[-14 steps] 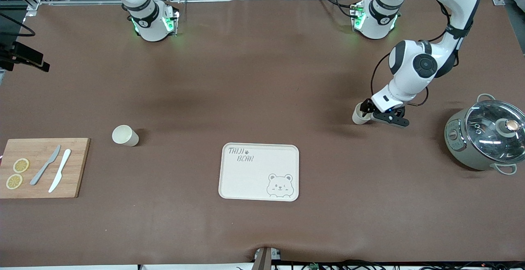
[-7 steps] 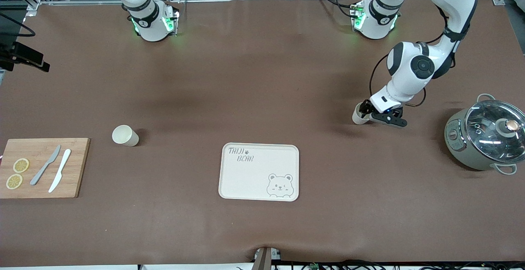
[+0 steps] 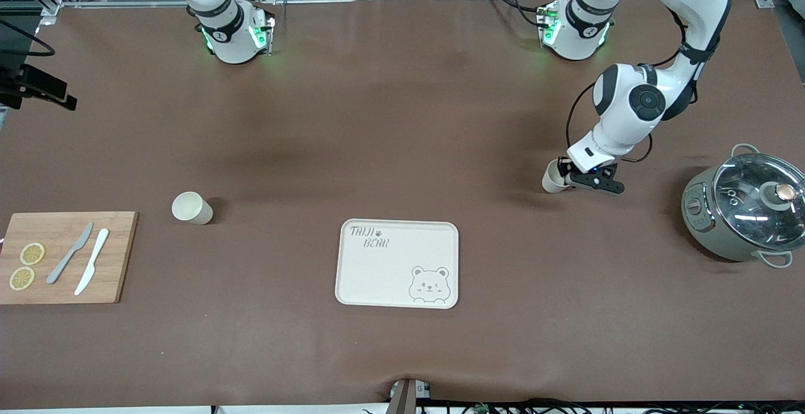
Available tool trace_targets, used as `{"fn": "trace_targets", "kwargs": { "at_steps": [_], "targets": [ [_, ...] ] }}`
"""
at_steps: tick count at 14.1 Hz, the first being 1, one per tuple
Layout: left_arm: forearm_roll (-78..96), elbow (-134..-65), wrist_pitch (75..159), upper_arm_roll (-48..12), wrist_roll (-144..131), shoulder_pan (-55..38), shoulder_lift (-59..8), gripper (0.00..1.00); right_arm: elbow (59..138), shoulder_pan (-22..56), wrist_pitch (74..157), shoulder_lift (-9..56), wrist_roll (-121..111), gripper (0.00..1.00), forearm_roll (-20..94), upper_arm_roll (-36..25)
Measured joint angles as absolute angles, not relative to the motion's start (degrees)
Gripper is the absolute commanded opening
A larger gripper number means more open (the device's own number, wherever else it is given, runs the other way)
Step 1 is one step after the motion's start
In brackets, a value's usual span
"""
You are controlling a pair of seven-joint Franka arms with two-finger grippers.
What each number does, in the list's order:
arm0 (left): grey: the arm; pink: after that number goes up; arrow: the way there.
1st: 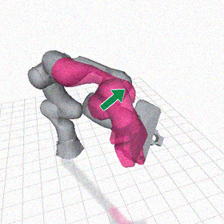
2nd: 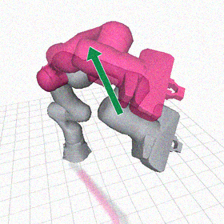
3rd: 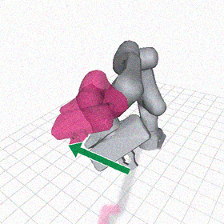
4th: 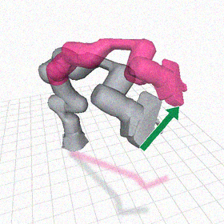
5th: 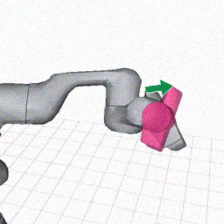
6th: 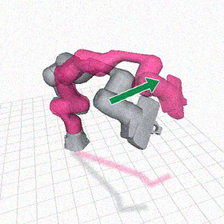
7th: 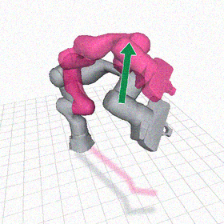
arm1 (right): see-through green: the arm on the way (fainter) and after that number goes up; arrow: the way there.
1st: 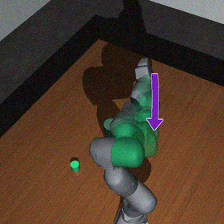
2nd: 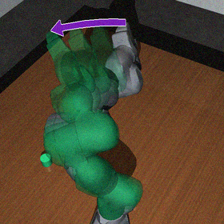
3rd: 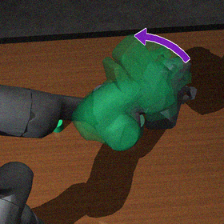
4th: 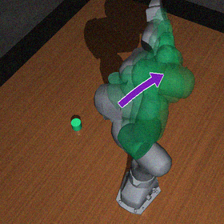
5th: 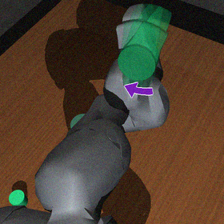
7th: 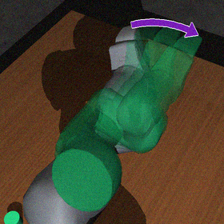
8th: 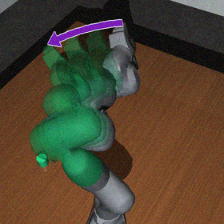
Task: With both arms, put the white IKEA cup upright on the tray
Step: 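Lower the left gripper around the cup rim and close it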
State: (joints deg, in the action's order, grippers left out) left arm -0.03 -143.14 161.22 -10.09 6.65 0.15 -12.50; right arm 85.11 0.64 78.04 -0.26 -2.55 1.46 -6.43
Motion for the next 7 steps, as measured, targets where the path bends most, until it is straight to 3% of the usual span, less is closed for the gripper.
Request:
{"fn": "trace_targets", "kwargs": {
  "at_steps": [7],
  "targets": [
    [0.0,-139.9,158.9,-10.9,4.4,0.0,-12.0,0.00,85.1,0.6,78.0,-0.2,-2.6,1.00,1.5,-6.4]
  ]
}}
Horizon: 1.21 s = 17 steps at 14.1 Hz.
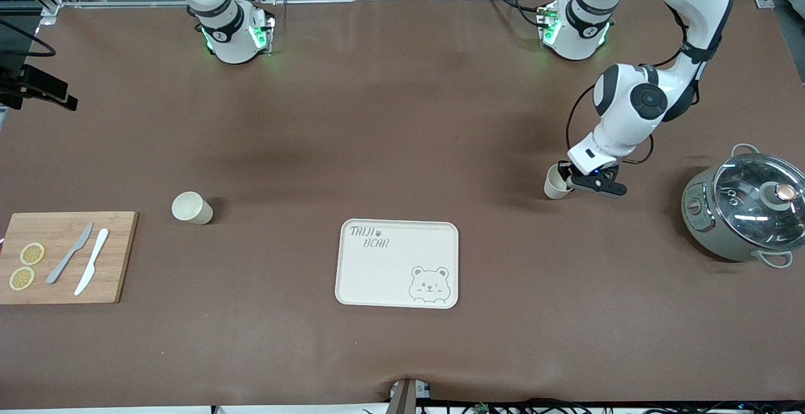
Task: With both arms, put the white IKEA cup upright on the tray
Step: 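Lower the left gripper around the cup rim and close it, then carry the cup with the left gripper over the bear tray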
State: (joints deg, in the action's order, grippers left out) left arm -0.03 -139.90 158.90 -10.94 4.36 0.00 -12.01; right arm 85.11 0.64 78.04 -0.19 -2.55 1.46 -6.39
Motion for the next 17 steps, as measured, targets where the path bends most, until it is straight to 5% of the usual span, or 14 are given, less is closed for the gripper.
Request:
{"fn": "trace_targets", "kwargs": {
  "at_steps": [8,17],
  "targets": [
    [0.0,-122.7,138.0,-13.9,-5.2,-2.3,-11.7,0.00,85.1,0.6,78.0,-0.2,-2.5,1.00,1.5,-6.5],
    [0.0,-100.6,126.7,-13.9,-15.2,-9.8,-22.8,0.00,85.1,0.6,78.0,0.0,-2.5,1.00,1.5,-6.5]
  ]
}}
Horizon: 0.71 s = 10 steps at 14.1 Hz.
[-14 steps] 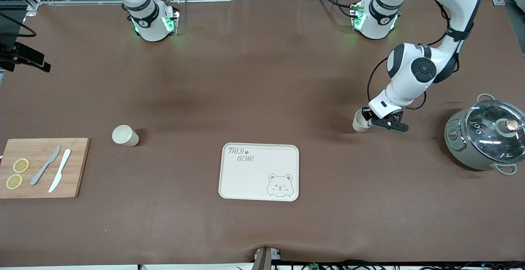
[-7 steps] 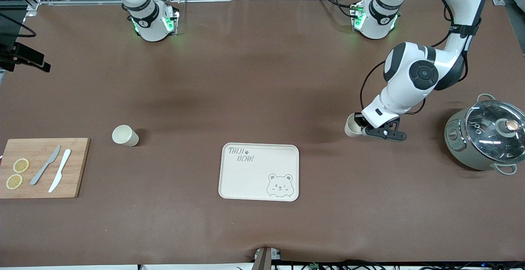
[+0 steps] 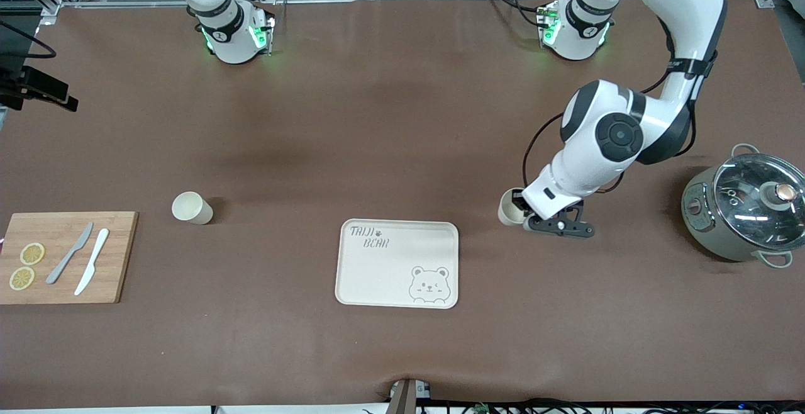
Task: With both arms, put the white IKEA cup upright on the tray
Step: 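Carry the cup with the left gripper over the bear tray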
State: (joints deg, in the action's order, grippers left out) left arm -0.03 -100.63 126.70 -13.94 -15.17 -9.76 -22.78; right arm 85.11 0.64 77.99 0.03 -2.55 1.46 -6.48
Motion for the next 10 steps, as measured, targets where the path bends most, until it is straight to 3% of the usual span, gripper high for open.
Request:
{"fn": "trace_targets", "kwargs": {
  "at_steps": [5,10],
  "targets": [
    [-4.0,-86.6,117.9,-13.8,-22.3,-14.1,-30.8,0.00,85.1,0.6,78.0,0.1,-2.5,1.00,1.5,-6.4],
    [-4.9,-78.3,116.7,-12.4,-29.7,-19.4,-37.7,0.00,85.1,0.6,78.0,0.1,-2.6,1.00,1.5,-6.4]
  ]
}}
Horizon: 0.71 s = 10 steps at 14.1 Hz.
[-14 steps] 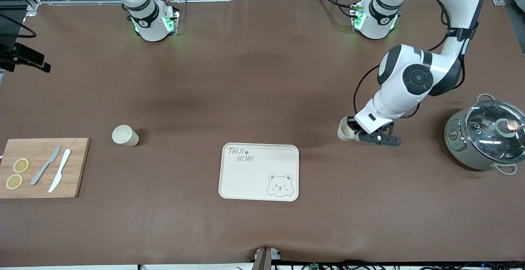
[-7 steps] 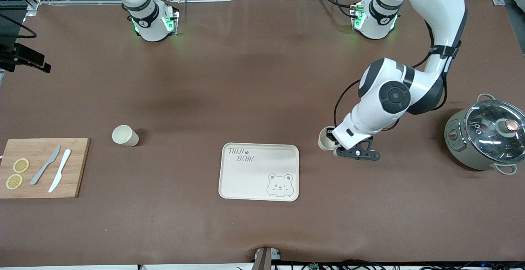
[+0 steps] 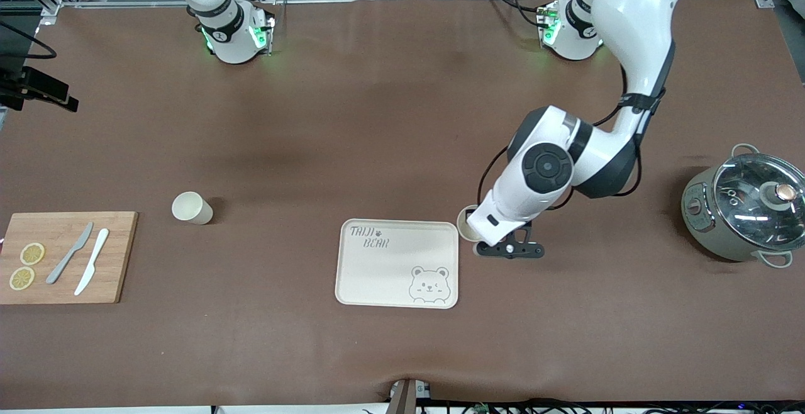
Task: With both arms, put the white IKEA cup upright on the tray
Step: 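Carry the cup with the left gripper over the bear tray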
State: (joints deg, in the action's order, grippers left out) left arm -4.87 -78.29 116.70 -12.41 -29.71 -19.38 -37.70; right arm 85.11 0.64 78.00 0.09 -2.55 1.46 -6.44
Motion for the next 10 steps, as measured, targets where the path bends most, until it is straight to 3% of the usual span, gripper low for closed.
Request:
{"fn": "trace_targets", "kwargs": {
  "at_steps": [4,10],
  "targets": [
    [-4.9,-73.2,116.8,-5.6,-33.9,-27.9,-43.0,0.00,85.1,0.6,78.0,0.1,-2.6,1.00,1.5,-6.5],
    [-4.9,-70.7,123.1,-4.8,-36.0,-29.1,-47.7,0.00,85.1,0.6,78.0,0.1,-2.6,1.00,1.5,-6.5]
  ]
}}
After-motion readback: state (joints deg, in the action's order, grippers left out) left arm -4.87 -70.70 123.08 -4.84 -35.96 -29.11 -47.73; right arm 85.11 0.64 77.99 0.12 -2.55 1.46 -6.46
